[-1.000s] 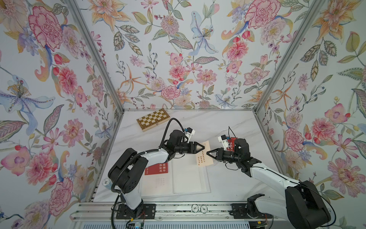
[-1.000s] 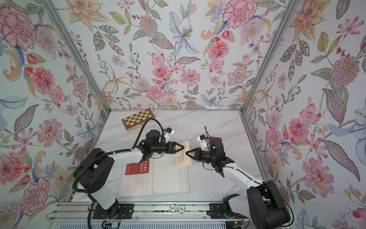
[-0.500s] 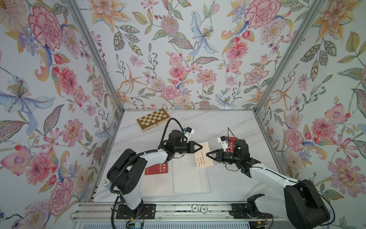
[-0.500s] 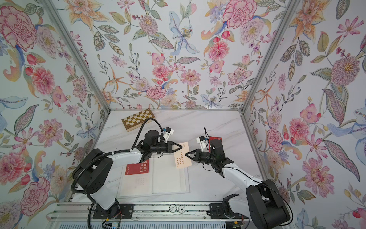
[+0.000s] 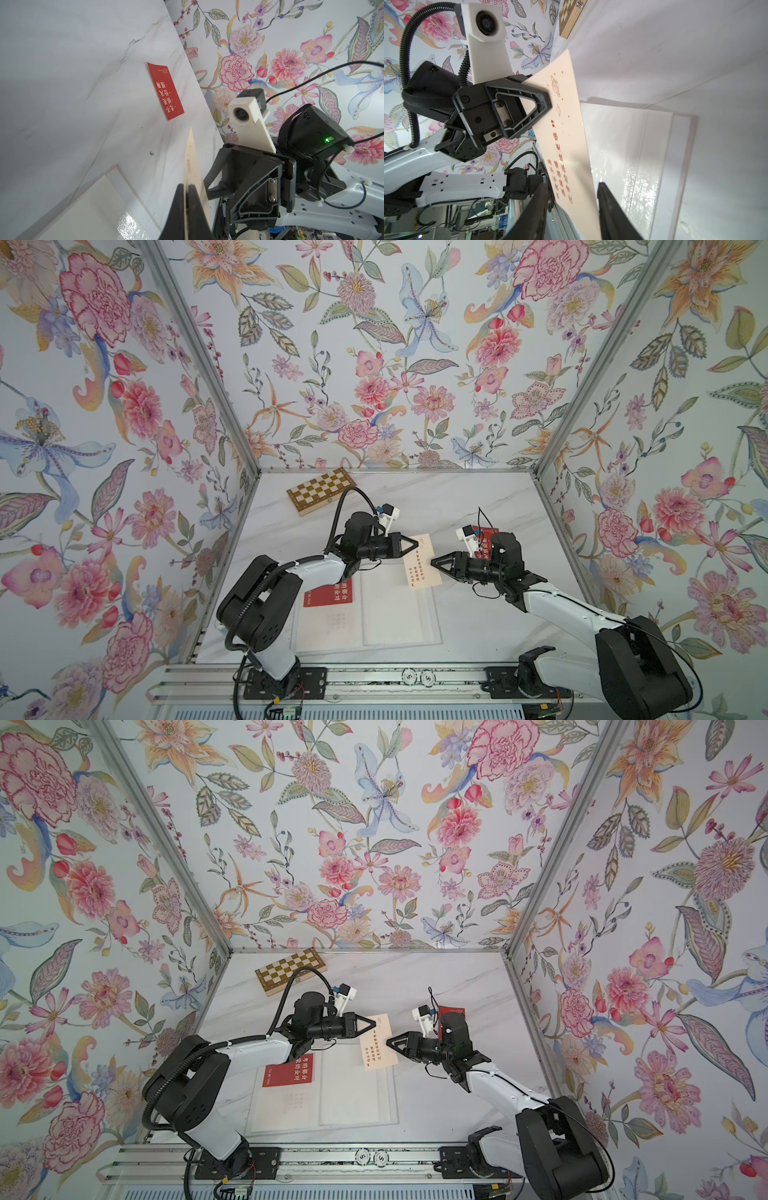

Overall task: Place the photos into the photo albums
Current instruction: Pick up the photo at the center of the board.

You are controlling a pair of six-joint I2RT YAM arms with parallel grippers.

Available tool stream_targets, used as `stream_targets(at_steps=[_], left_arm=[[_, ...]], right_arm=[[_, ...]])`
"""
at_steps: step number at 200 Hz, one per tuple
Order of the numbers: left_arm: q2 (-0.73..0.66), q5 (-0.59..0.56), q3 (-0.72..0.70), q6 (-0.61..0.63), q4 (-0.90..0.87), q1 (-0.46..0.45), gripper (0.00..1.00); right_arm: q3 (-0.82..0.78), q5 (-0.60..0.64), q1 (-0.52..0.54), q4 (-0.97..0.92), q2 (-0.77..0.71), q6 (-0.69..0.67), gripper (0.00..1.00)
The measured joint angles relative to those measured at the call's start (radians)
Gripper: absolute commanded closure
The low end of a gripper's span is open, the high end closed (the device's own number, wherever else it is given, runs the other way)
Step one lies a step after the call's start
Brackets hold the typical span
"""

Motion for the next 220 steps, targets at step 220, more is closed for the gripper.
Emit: stream_targets(at_steps=[220], left_arm=[[-0.129, -0.25, -0.169, -0.236, 0.19, 0.122, 1.0]], right_arm=[[-0.066, 0.459, 0.386, 0.719, 0.365, 0.377, 0.52]])
